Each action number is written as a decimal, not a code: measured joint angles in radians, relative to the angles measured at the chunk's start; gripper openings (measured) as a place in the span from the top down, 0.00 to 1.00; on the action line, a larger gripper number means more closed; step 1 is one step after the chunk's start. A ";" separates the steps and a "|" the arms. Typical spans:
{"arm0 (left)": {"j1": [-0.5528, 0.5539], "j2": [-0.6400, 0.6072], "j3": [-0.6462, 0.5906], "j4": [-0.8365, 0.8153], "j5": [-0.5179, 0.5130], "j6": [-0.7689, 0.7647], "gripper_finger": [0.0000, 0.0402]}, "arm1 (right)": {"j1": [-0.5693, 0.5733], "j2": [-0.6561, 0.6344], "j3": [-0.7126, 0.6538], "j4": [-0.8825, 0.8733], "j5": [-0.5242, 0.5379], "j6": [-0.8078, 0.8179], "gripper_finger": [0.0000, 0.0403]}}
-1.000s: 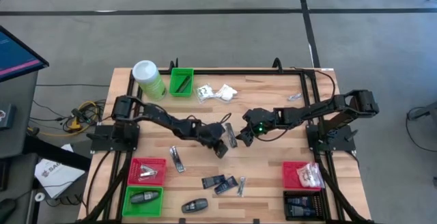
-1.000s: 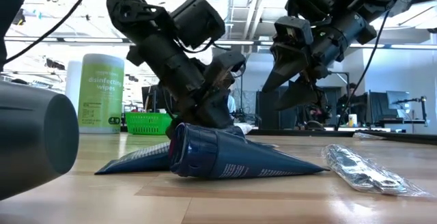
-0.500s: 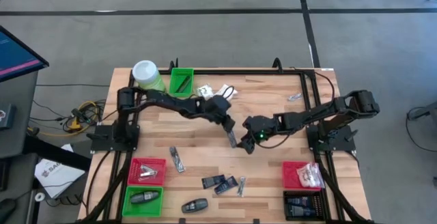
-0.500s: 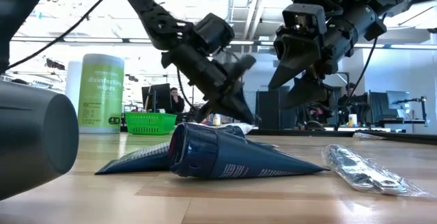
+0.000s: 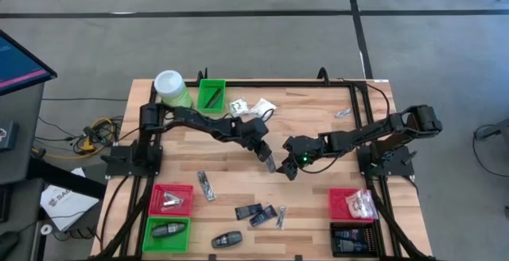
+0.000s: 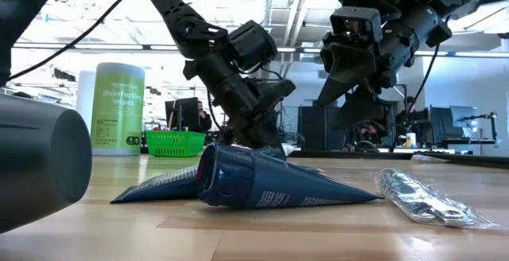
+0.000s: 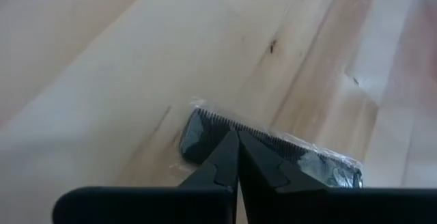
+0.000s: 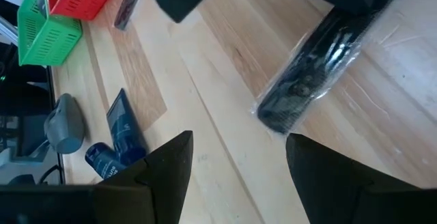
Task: Pick & Place Travel size toiletries
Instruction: Put the black comb into the top green bin
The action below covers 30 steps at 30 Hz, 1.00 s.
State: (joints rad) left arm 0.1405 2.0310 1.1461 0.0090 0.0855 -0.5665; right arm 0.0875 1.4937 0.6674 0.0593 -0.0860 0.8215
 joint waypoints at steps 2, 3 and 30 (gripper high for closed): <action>-0.009 -0.003 -0.012 0.002 -0.001 -0.020 1.00 | 0.000 0.000 0.000 0.000 0.000 -0.006 0.44; -0.016 -0.004 -0.015 0.001 -0.003 -0.035 1.00 | 0.000 0.000 0.000 -0.001 0.000 -0.006 0.44; -0.208 -0.192 -0.157 0.021 -0.130 -0.061 1.00 | 0.022 0.000 0.000 0.050 -0.003 -0.028 0.44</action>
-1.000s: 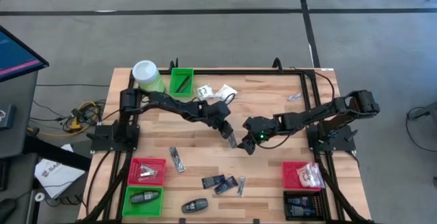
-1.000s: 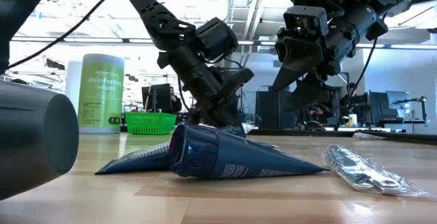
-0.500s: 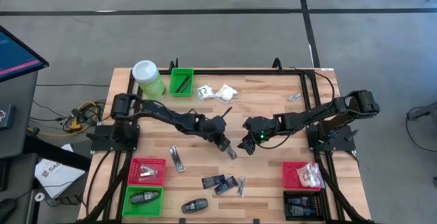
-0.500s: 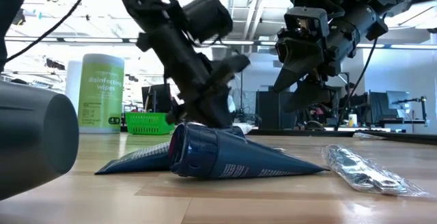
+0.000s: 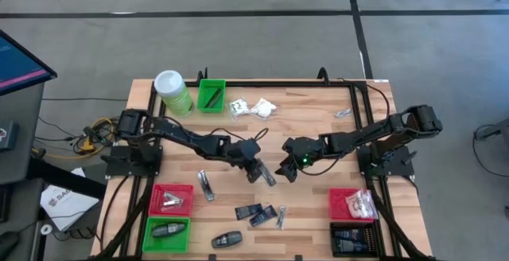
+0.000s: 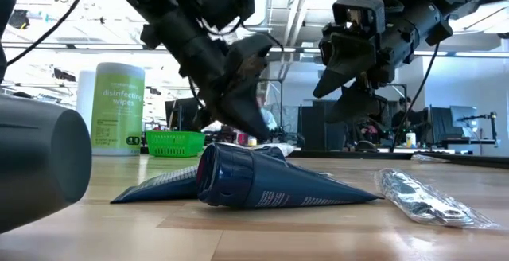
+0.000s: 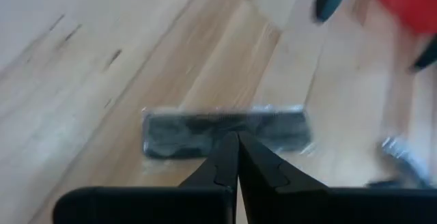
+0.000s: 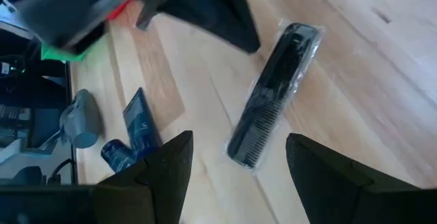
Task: Pick & Place Travel size toiletries
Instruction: Put the black comb into the top green bin
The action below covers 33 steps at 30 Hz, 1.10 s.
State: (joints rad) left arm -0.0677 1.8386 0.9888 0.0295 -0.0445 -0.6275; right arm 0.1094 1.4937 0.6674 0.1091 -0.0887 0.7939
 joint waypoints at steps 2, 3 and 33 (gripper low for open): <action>0.006 0.012 -0.012 -0.006 0.039 0.062 1.00 | 0.003 0.000 0.000 0.002 0.000 0.000 0.44; 0.008 0.016 -0.016 -0.007 0.062 0.091 1.00 | 0.003 0.000 0.000 0.002 0.000 0.003 0.44; -0.056 0.194 0.101 0.076 0.261 0.157 1.00 | 0.165 0.000 0.000 -0.017 -0.074 0.123 0.44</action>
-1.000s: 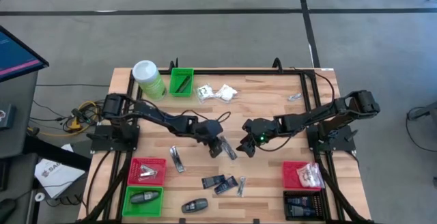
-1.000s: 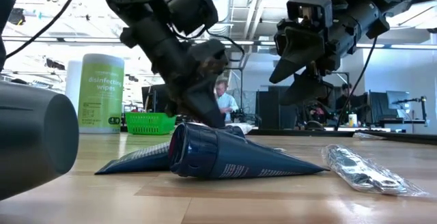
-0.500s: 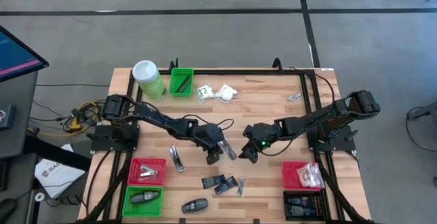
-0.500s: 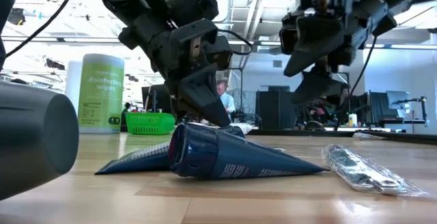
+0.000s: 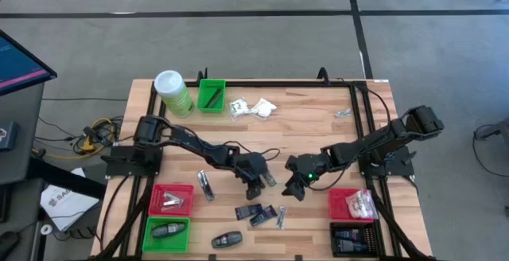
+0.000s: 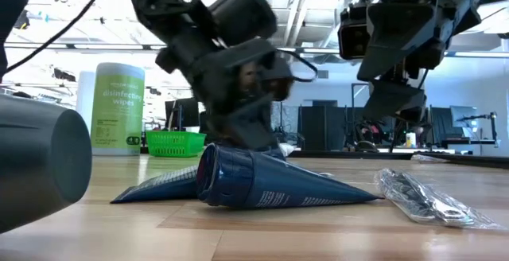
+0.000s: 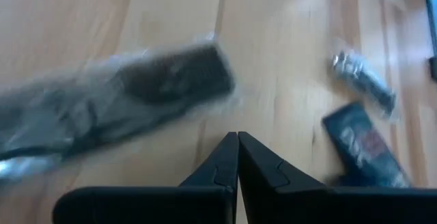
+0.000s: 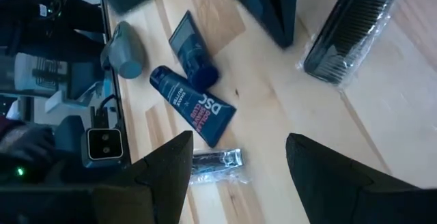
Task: Pick & Place Travel size toiletries
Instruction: Put the black comb into the top green bin
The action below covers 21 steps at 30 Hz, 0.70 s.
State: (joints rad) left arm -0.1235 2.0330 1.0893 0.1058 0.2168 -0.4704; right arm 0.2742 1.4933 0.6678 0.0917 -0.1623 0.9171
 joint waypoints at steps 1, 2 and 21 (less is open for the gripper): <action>0.002 0.016 0.022 0.002 0.008 0.001 1.00 | 0.000 0.000 0.000 -0.003 0.000 0.004 0.44; 0.005 0.036 0.042 0.002 0.011 0.001 1.00 | 0.000 0.000 0.000 -0.005 0.000 0.008 0.44; 0.125 0.000 0.160 -0.043 -0.083 0.028 1.00 | -0.025 -0.002 0.000 -0.028 0.072 -0.016 0.44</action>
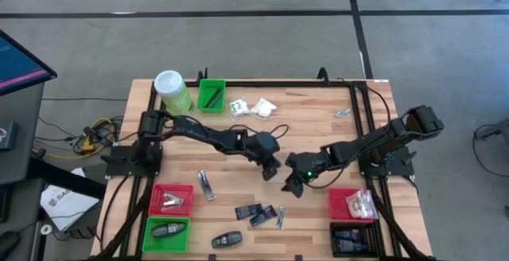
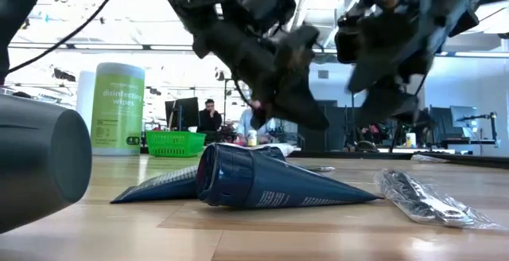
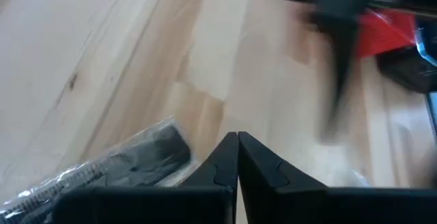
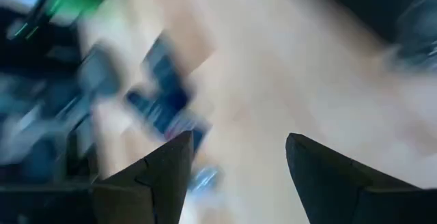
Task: Pick & Place Travel size toiletries
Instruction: Put the black comb into the top green bin
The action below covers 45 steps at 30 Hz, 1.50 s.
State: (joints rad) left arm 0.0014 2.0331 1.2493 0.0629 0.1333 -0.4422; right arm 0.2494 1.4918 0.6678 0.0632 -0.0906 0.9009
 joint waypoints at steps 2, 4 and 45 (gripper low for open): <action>0.013 -0.028 -0.022 -0.035 -0.011 0.022 1.00 | -0.015 0.000 0.000 -0.013 0.109 0.001 0.44; 0.045 -0.046 -0.059 -0.038 -0.020 0.022 1.00 | -0.034 0.000 0.000 -0.040 0.219 0.042 0.44; -0.099 -0.322 -0.345 0.007 -0.222 -0.239 1.00 | -0.090 0.000 0.000 -0.012 0.151 -0.200 0.48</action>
State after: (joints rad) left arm -0.0978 1.7109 0.9044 0.0695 -0.0885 -0.6814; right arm 0.1592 1.4914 0.6678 0.0509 0.0608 0.7012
